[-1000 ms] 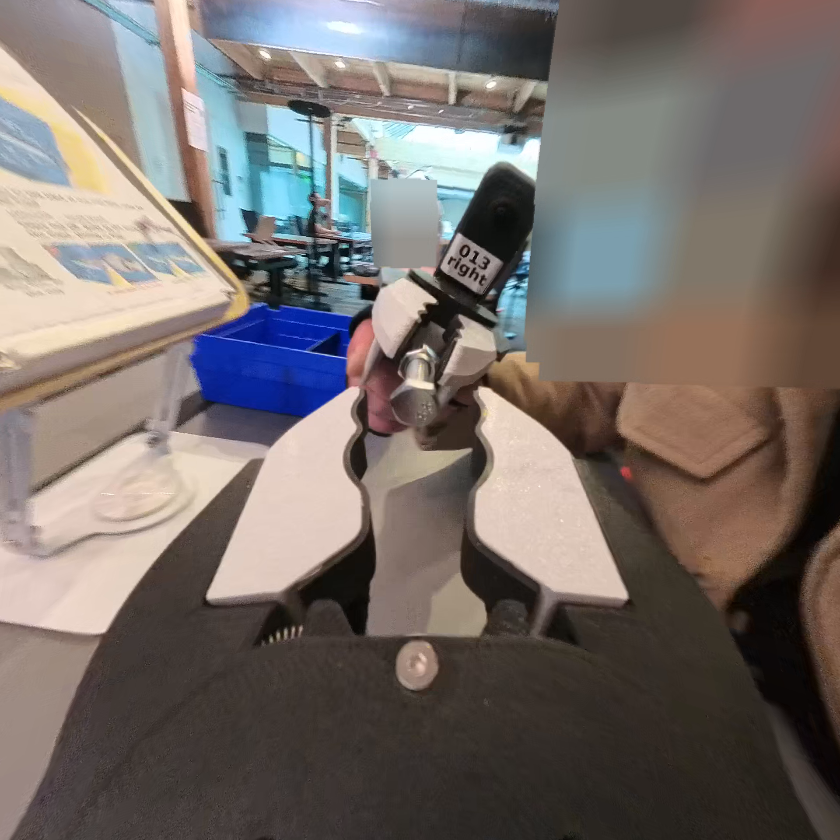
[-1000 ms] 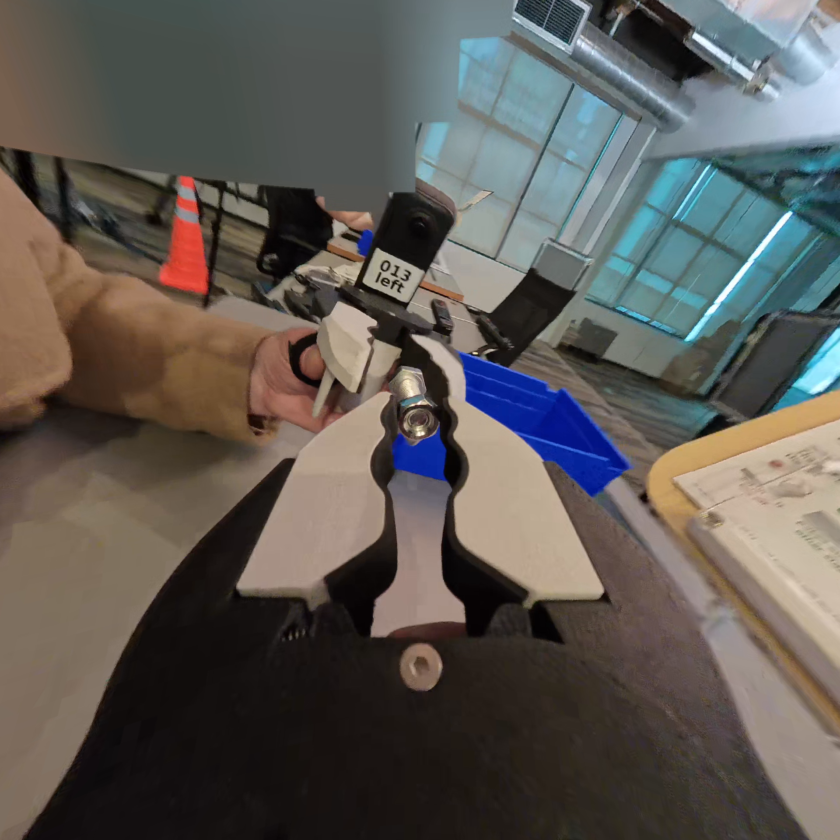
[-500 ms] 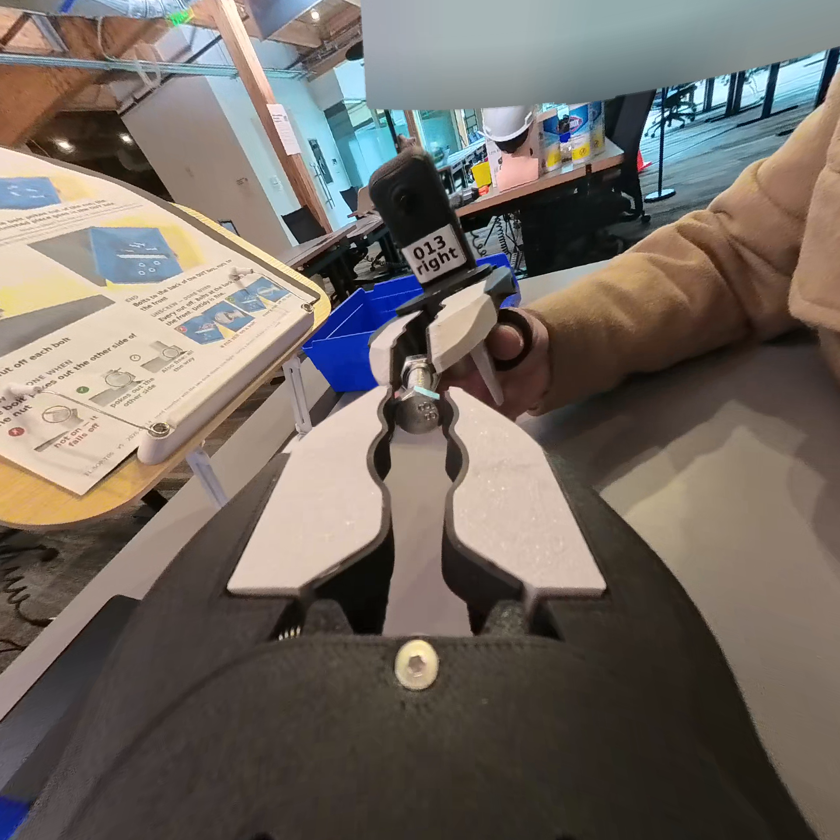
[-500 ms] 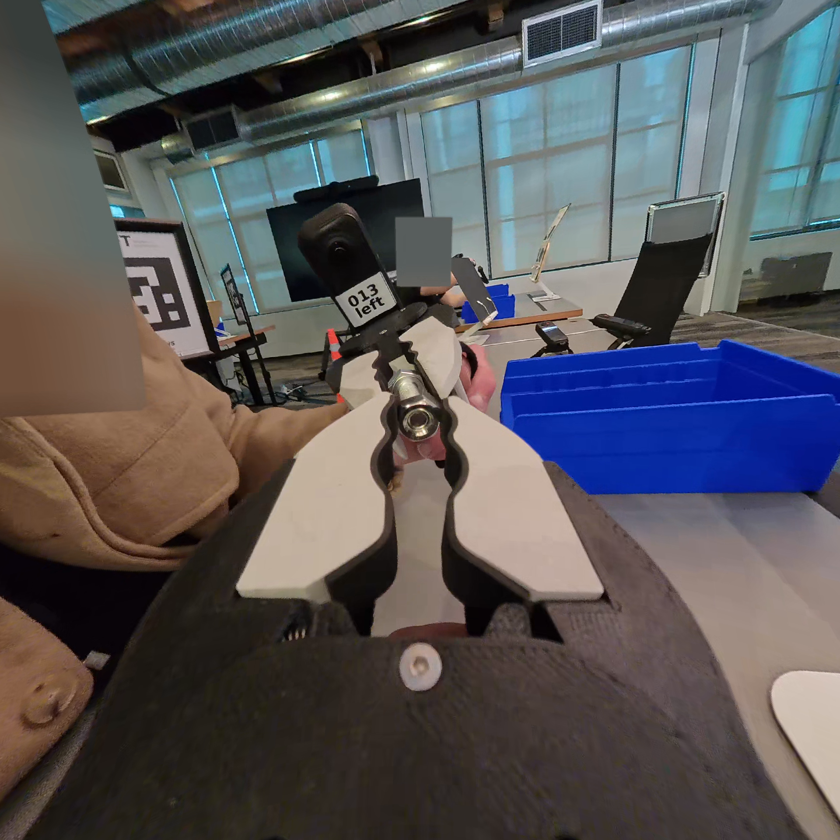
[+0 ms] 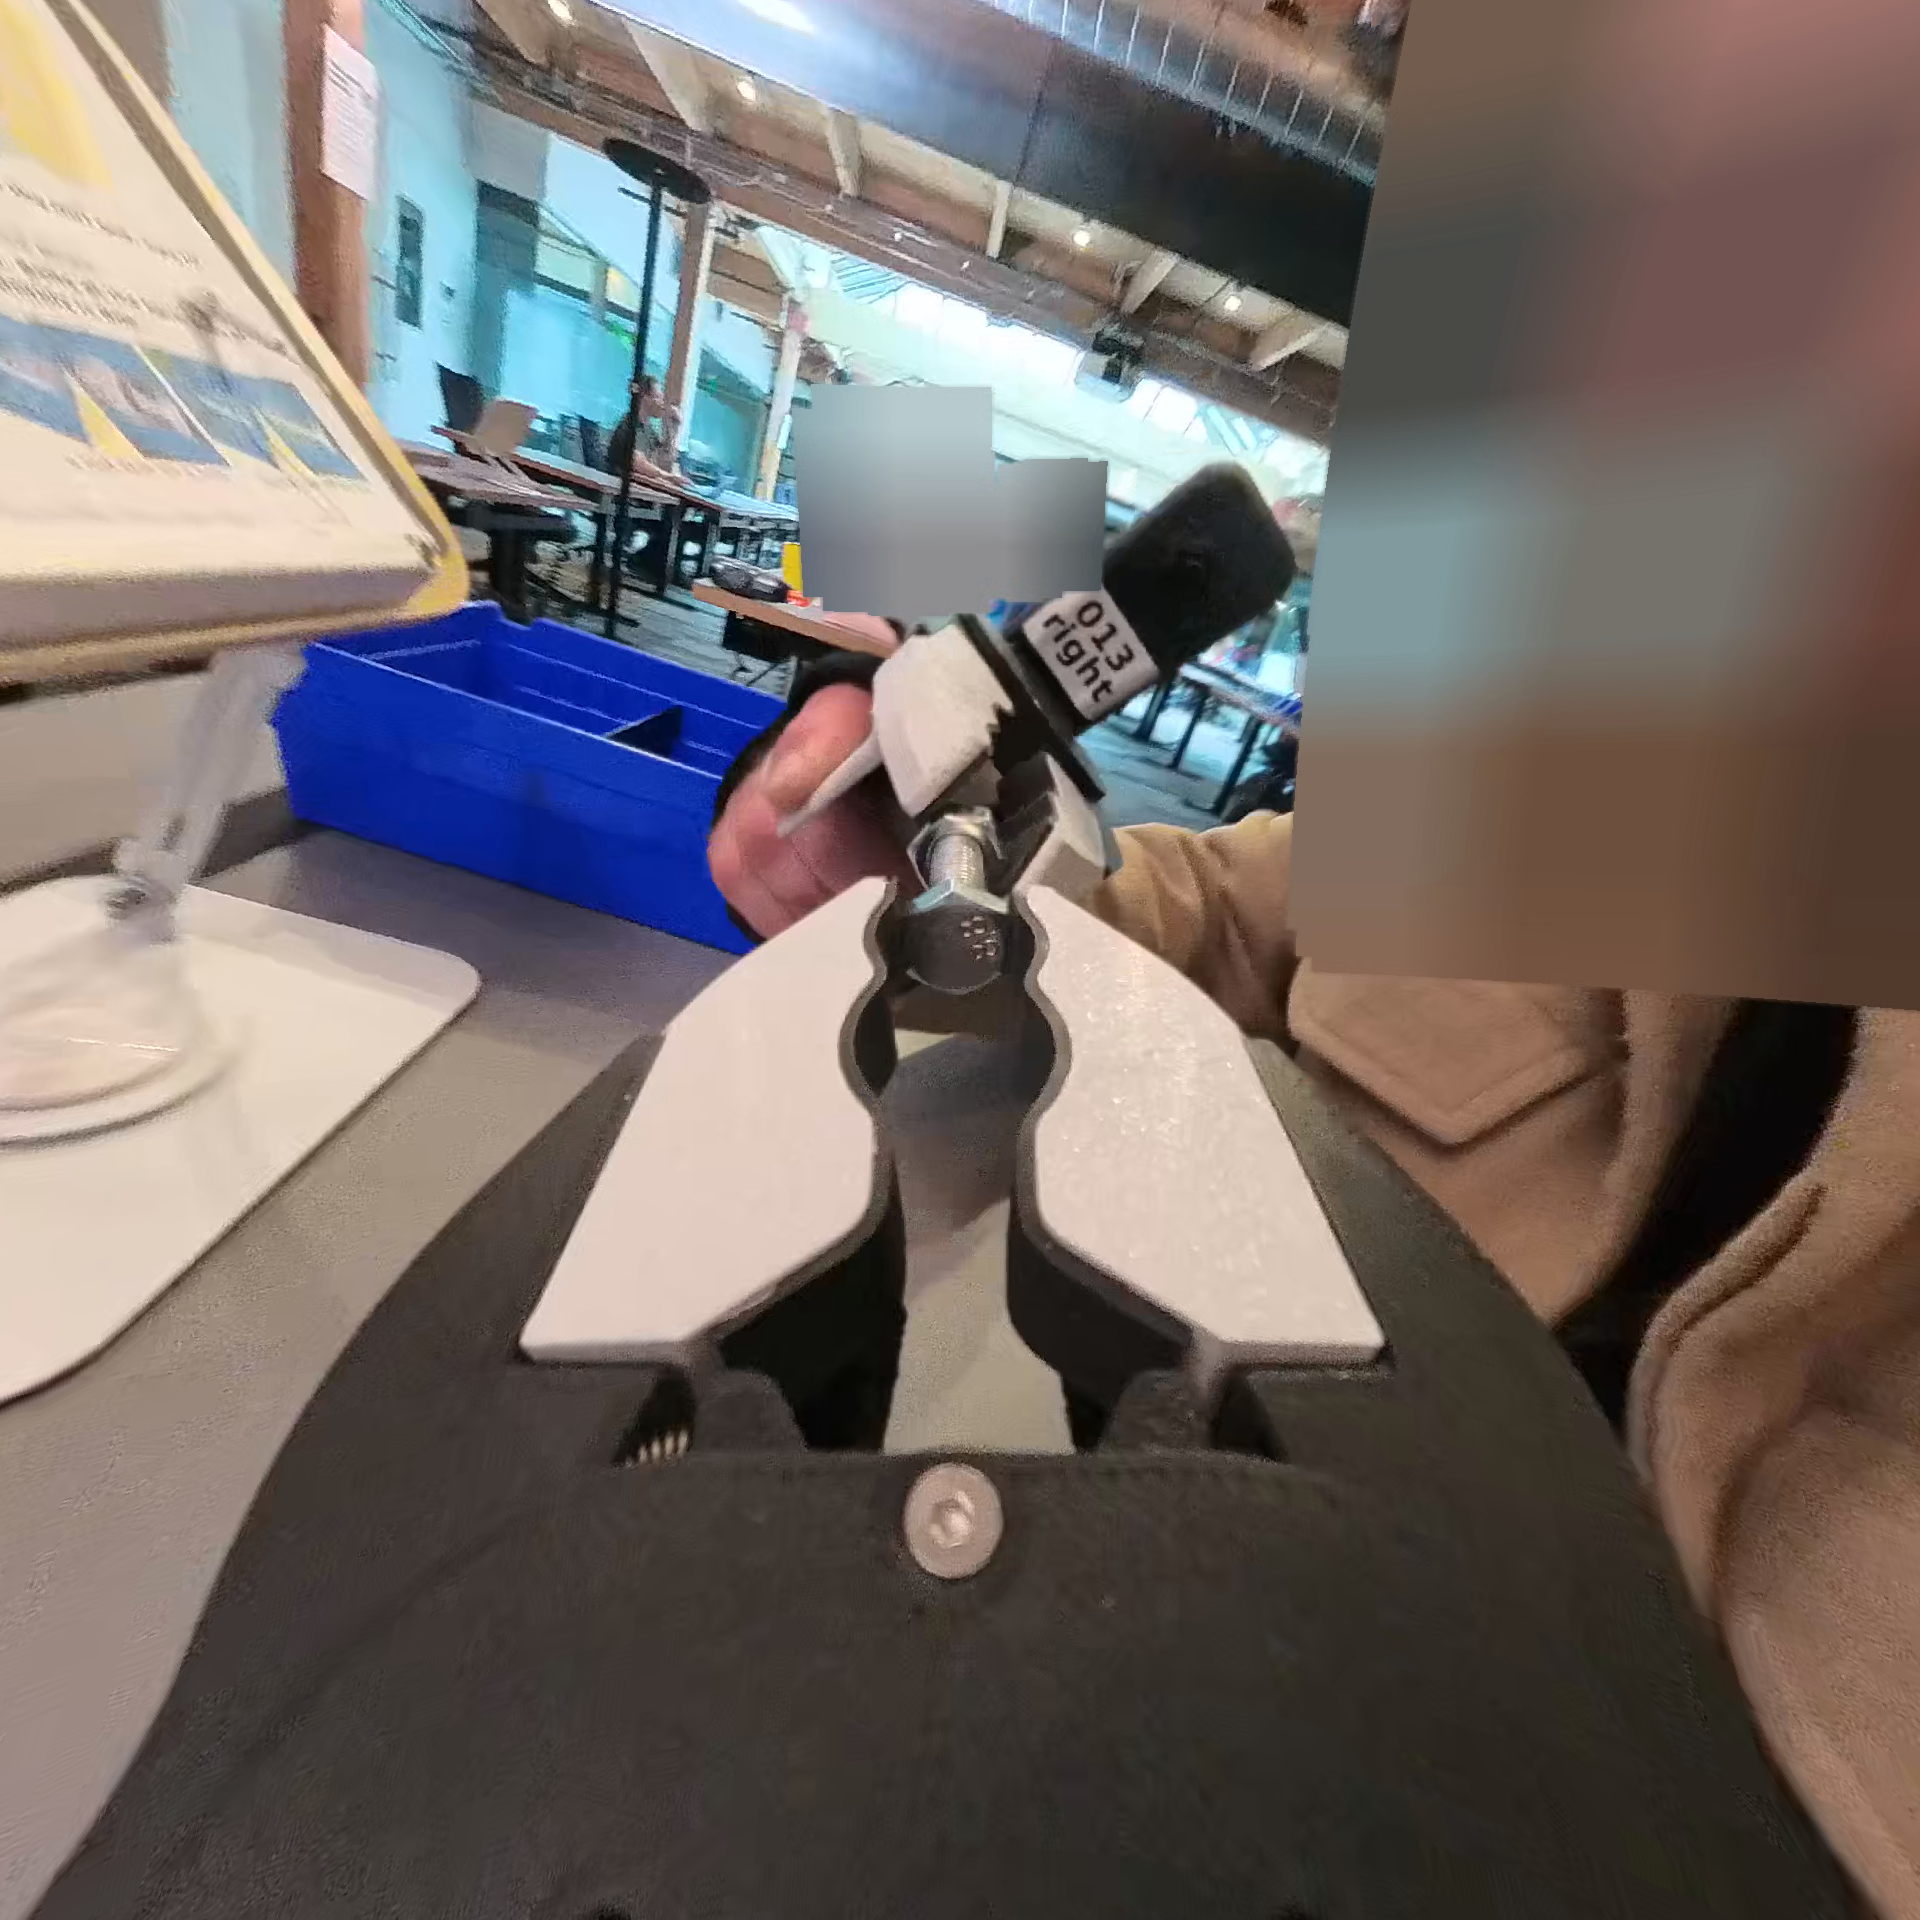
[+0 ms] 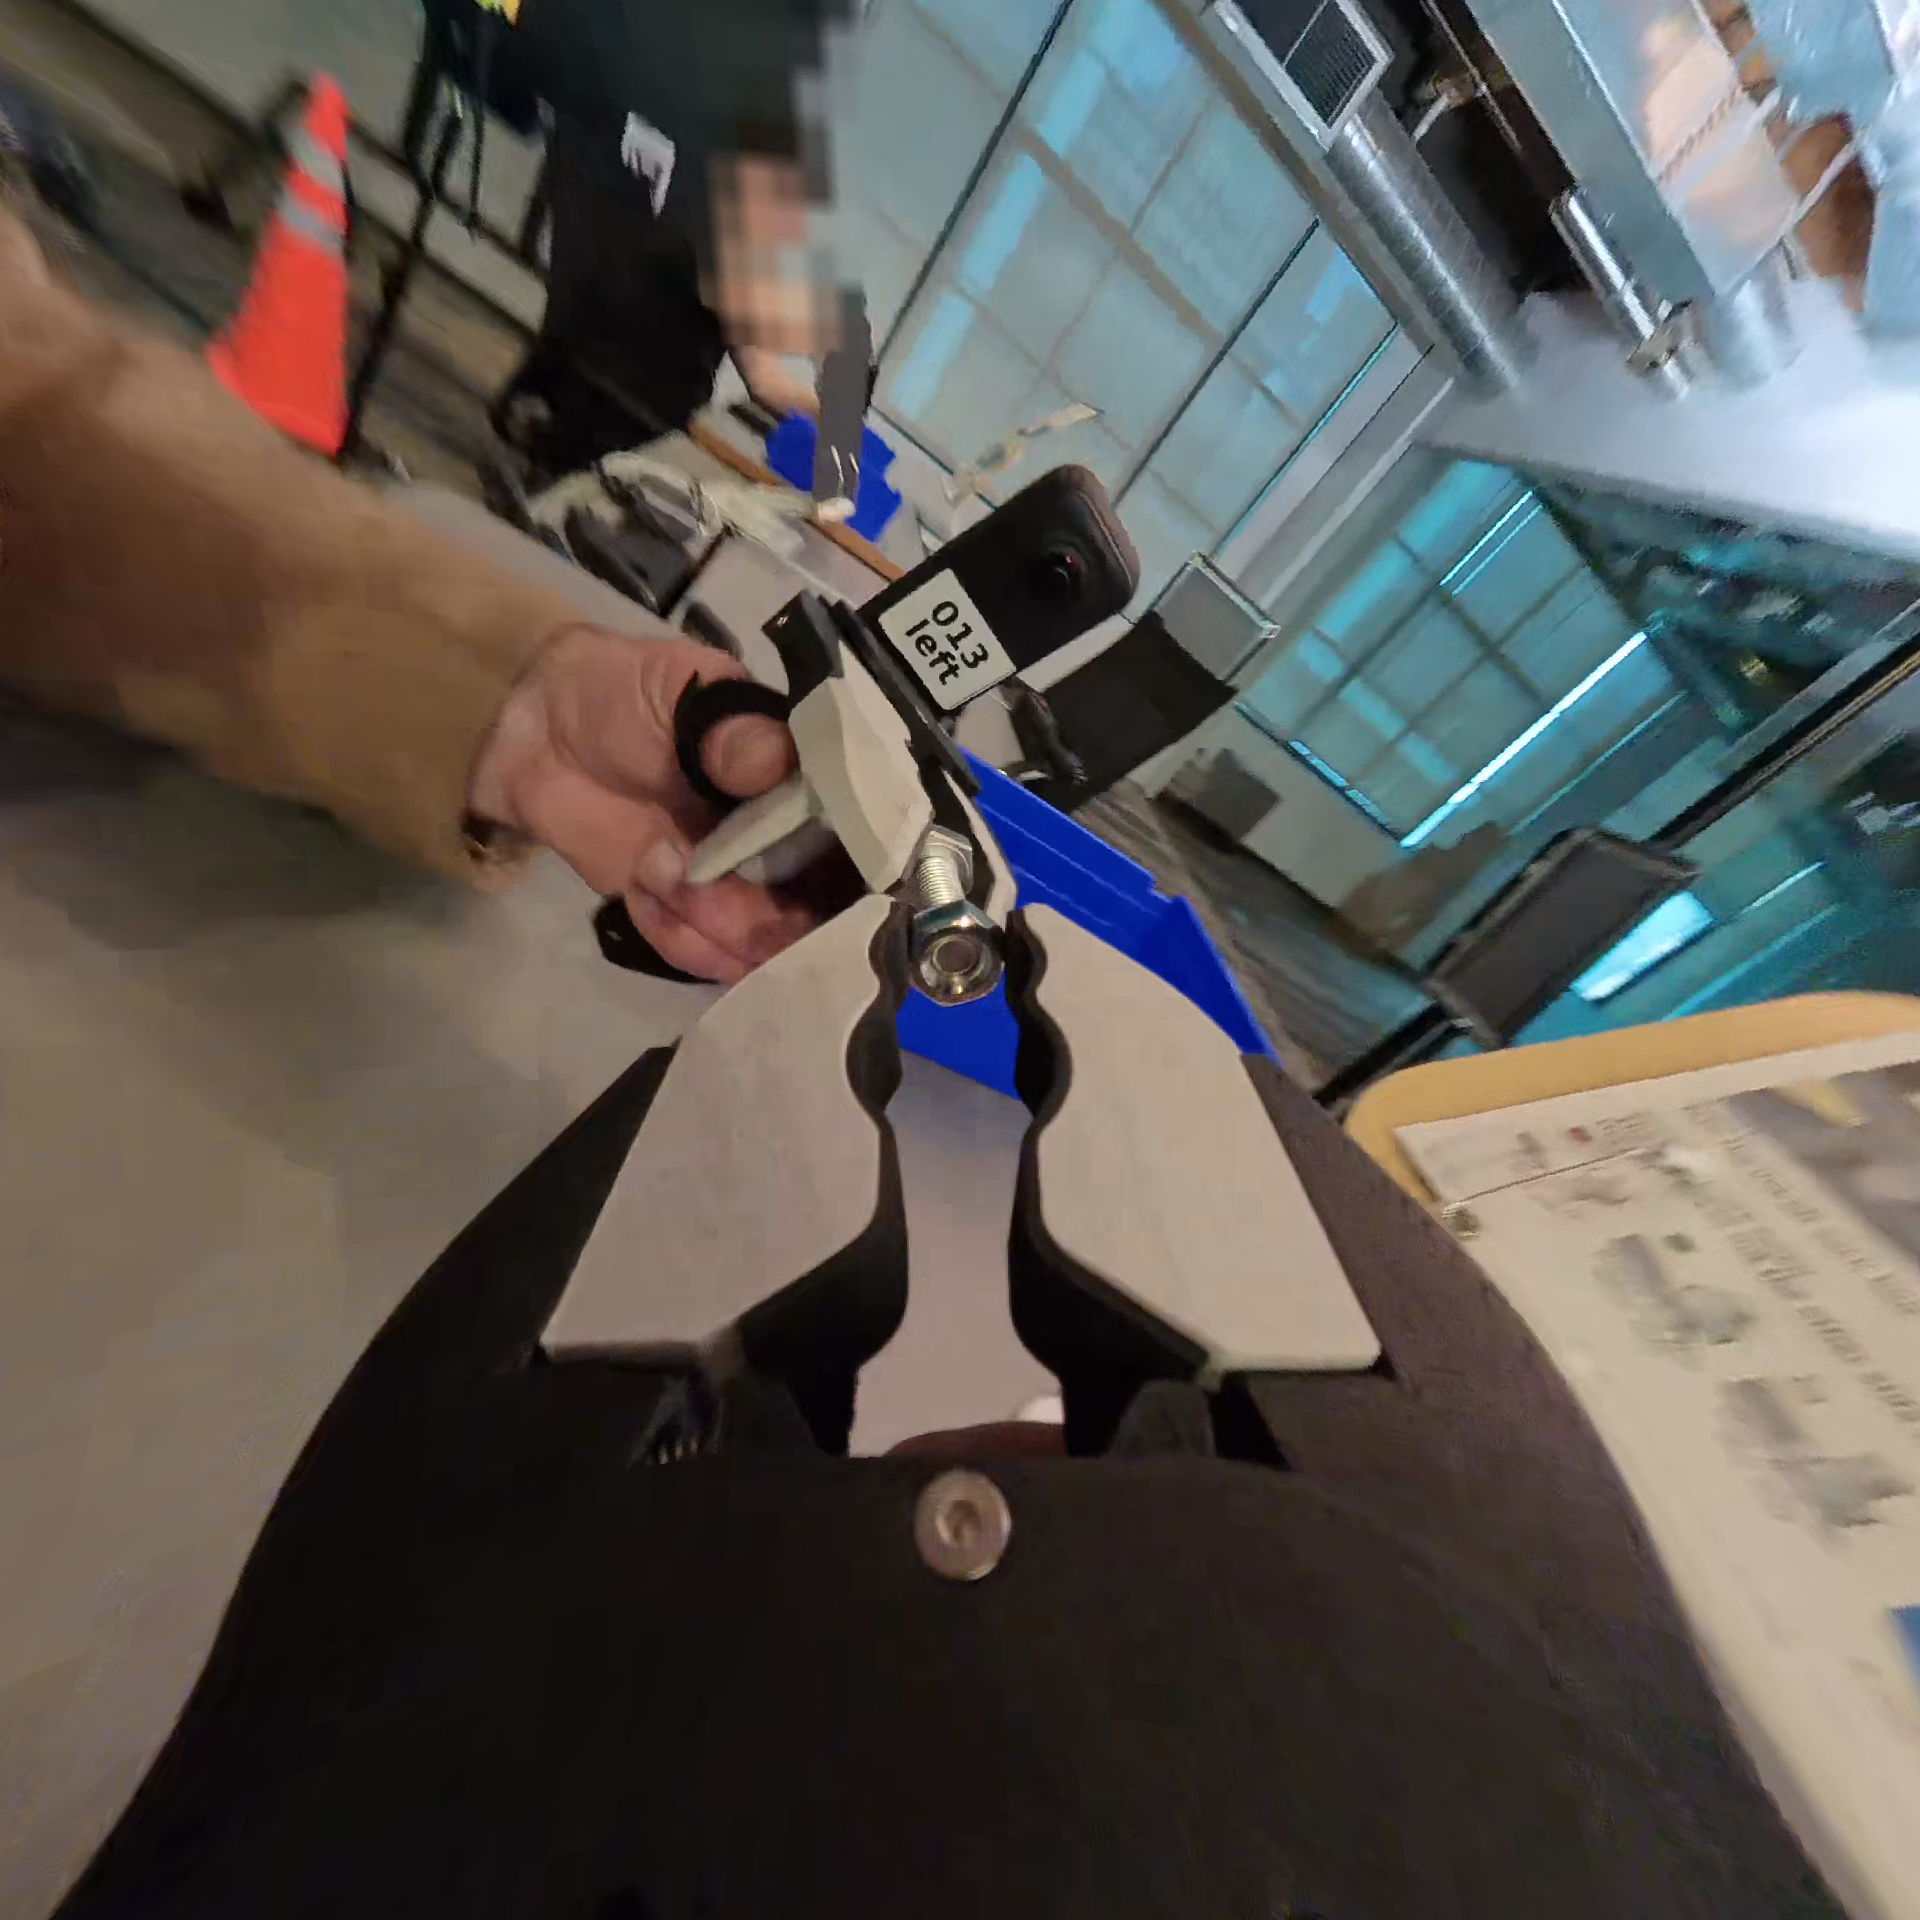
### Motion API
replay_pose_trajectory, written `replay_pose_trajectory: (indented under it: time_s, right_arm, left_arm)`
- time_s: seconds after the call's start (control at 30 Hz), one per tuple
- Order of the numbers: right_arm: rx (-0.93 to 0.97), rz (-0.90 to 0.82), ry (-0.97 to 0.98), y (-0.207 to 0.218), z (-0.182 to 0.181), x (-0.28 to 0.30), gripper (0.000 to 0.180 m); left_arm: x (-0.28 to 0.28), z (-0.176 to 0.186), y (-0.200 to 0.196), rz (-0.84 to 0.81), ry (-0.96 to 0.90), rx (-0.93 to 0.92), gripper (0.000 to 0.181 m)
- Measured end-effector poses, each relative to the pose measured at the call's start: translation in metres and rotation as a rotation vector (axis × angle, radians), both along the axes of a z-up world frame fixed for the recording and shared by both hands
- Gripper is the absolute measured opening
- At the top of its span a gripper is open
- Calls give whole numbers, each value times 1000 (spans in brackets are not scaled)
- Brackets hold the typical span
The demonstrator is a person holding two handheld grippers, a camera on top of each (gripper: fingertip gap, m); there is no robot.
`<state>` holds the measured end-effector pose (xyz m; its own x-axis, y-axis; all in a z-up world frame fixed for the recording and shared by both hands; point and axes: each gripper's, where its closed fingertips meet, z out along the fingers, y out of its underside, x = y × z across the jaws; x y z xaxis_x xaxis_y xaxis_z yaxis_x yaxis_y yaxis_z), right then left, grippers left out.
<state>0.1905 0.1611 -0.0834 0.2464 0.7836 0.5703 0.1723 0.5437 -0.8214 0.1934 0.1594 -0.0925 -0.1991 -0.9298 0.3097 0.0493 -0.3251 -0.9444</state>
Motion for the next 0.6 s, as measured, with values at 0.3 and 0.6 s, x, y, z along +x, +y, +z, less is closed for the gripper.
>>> replay_pose_trajectory:
  time_s: [0.3,0.6]
  right_arm:
    - [293,-119,-159,0,-5,0,18]
    - [144,-74,-70,1,-3,-1,18]
  left_arm:
    - [0,-2,0,-98,-60,-173,18]
    - [-1,0,1,-81,-71,-151,18]
